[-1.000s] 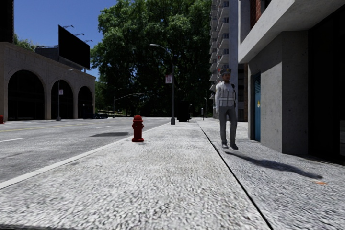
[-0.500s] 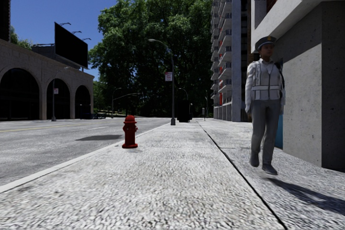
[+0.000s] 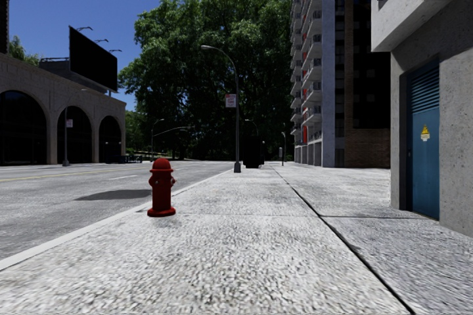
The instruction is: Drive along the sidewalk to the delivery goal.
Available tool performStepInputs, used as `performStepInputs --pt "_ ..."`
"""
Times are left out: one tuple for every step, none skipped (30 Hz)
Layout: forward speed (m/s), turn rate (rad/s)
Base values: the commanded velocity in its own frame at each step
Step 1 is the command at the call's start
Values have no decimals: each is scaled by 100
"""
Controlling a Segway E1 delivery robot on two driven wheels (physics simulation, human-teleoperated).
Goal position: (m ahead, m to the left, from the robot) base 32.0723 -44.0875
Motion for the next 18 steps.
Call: performStepInputs --pt "200 -7" --pt "200 -14" --pt "200 -14" --pt "200 -16" --pt "200 -16" --pt "200 -16" --pt "200 -16" --pt "200 -16" --pt "200 -19" --pt "200 -19" --pt "200 -26" --pt "200 -30" --pt "200 -31" --pt "200 -31" --pt "200 -31" --pt "200 -31" --pt "200 -34" --pt "200 -34"
